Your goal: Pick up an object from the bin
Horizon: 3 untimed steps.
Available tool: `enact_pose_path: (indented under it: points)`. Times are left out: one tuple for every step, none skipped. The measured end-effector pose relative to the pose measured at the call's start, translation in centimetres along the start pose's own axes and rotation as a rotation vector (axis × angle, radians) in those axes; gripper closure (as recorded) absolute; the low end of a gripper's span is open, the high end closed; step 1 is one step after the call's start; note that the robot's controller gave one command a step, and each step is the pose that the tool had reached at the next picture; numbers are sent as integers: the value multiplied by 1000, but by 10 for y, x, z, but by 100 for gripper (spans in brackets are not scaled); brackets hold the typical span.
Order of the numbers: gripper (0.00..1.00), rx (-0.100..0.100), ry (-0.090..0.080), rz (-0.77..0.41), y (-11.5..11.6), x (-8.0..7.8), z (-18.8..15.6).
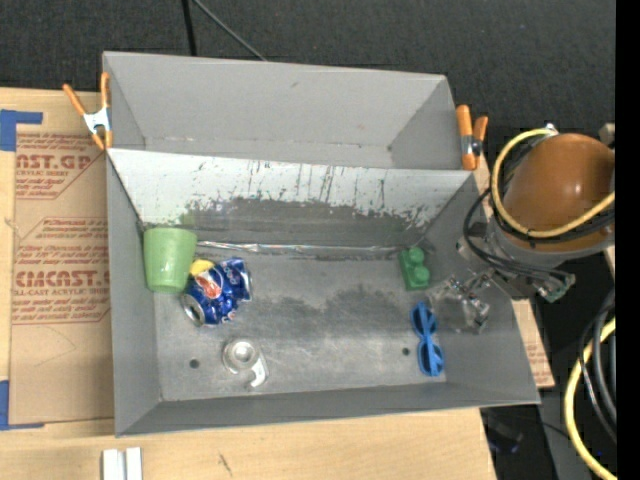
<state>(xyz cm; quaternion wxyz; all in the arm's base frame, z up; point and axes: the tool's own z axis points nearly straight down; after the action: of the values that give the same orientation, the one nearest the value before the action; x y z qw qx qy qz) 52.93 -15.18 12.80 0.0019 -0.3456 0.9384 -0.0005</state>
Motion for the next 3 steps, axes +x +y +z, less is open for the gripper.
enact_pose_path:
  points:
    - [0,-3,0,2,1,0,1]
    - [0,-17,-7,-167,17,-4,57]
    - [100,-6,-2,-169,12,1,56]
